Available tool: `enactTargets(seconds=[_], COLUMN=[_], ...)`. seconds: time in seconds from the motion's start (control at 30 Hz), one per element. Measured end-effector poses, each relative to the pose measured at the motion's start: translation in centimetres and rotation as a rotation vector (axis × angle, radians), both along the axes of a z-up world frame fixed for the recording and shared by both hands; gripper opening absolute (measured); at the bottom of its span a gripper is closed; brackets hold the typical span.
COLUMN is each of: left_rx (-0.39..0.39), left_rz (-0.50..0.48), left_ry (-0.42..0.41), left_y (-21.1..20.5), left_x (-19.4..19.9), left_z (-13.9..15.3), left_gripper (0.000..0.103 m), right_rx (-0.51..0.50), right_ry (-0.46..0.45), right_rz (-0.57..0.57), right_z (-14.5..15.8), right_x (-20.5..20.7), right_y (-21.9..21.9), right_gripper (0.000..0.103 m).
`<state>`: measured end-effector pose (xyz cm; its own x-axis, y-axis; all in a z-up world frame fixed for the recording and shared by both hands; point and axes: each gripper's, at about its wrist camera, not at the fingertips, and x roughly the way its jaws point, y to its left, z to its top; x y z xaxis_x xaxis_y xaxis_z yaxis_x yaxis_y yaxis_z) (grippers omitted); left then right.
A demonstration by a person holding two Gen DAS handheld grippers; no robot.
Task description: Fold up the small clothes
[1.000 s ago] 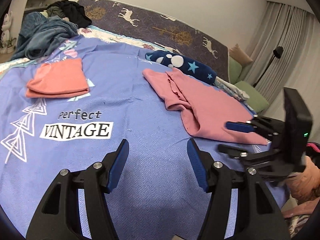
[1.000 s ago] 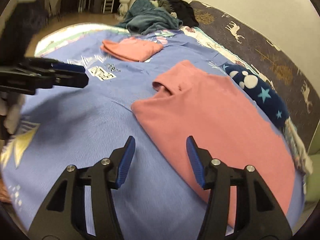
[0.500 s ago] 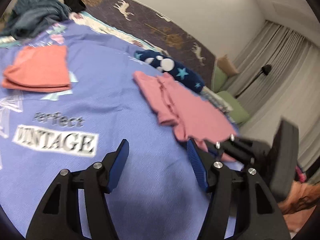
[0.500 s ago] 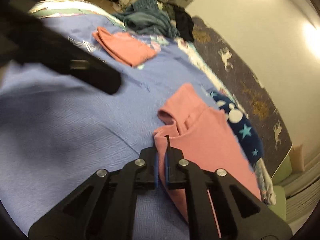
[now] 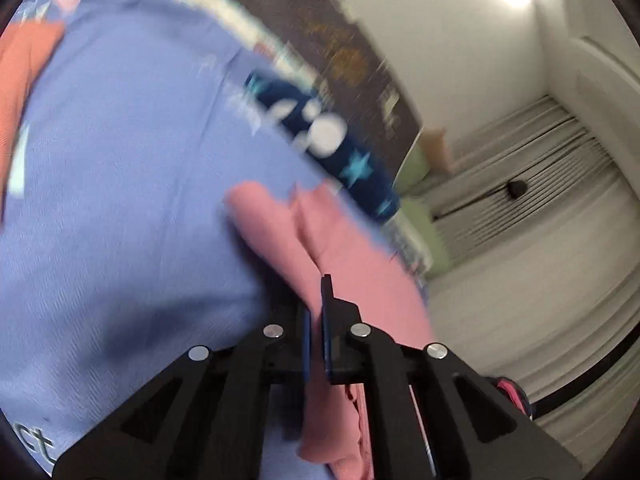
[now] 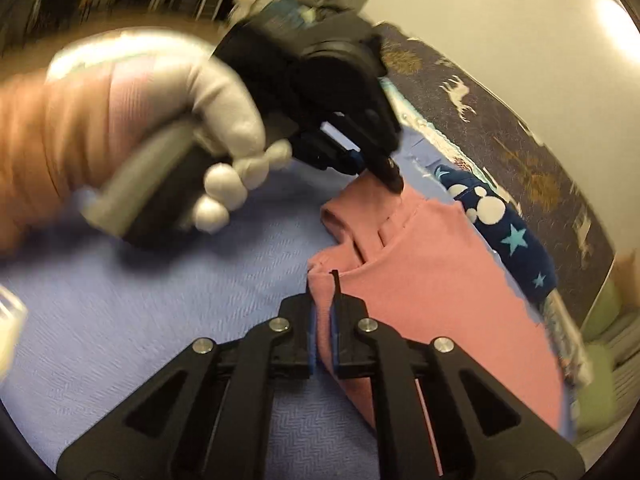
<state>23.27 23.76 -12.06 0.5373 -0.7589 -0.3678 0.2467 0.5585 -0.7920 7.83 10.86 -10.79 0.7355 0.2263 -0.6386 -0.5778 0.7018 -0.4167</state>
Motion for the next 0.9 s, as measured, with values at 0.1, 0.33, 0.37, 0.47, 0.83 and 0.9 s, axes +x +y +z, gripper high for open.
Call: enactTargets(seconds=[0.1, 0.33, 0.37, 0.47, 0.83, 0.9], left_rx=[0.121, 0.193, 0.2, 0.233, 0.269, 0.336], left_rz=[0.048, 0.052, 0.04, -0.015, -0.066, -0.08], left_ry=[-0.05, -0.027, -0.03, -0.043, -0.164, -0.114], left_y=[0.6, 2.0, 2.0, 0.4, -3.3, -4.8], left_x=[-0.6, -2.4, -2.7, -2.5, 0.5, 3.6], left_z=[1.2, 0.7, 0.7, 0.9, 4.9, 4.5], left_gripper=[0.003, 0.046, 0.052, 0.058, 0.056, 0.054], right_rx=[0.107, 0.158, 0.177, 0.214, 0.342, 0.361], right_ry=[0.086, 0.249, 0.262, 0.29, 0.245, 0.262], right_rz=[-0.024, -0.015, -0.017, -0.027, -0.263, -0.281], right_z=[1.6, -0.1, 0.1, 0.8, 5.5, 5.1], right_x=[1.7, 2.3, 2.3, 2.0, 5.9, 5.9], right_y=[-1.0, -1.6, -1.9, -2.6, -9.6, -10.4], right_gripper=[0.005, 0.019, 0.019, 0.026, 0.04, 0.042])
